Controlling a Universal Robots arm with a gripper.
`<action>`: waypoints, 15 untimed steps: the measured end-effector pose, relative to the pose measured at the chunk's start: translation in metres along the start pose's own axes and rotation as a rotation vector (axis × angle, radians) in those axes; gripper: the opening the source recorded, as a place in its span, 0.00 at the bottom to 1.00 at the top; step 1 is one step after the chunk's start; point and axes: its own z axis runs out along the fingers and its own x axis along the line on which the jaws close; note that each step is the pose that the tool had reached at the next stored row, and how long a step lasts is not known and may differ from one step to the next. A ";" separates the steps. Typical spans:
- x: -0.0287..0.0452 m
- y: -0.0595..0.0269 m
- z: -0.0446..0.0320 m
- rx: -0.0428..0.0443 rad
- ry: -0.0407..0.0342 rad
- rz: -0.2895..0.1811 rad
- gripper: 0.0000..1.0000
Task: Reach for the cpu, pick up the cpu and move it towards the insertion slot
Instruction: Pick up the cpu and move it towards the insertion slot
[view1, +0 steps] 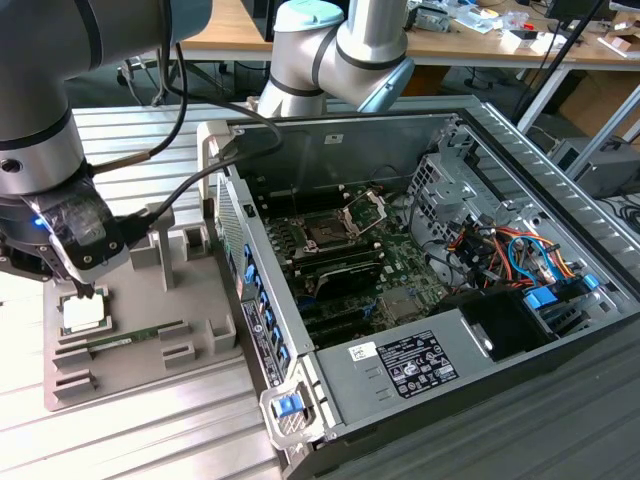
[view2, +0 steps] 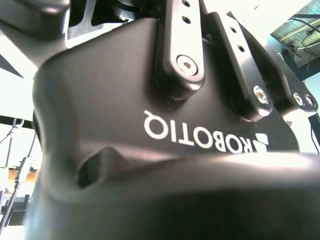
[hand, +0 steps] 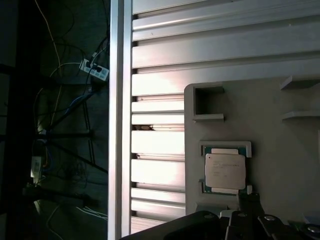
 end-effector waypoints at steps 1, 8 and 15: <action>0.0000 -0.0001 0.0002 0.0000 0.0000 0.000 0.10; 0.0000 -0.0007 0.0012 0.0000 0.0000 0.000 0.10; 0.0000 -0.0018 0.0027 0.0000 0.0000 0.000 0.10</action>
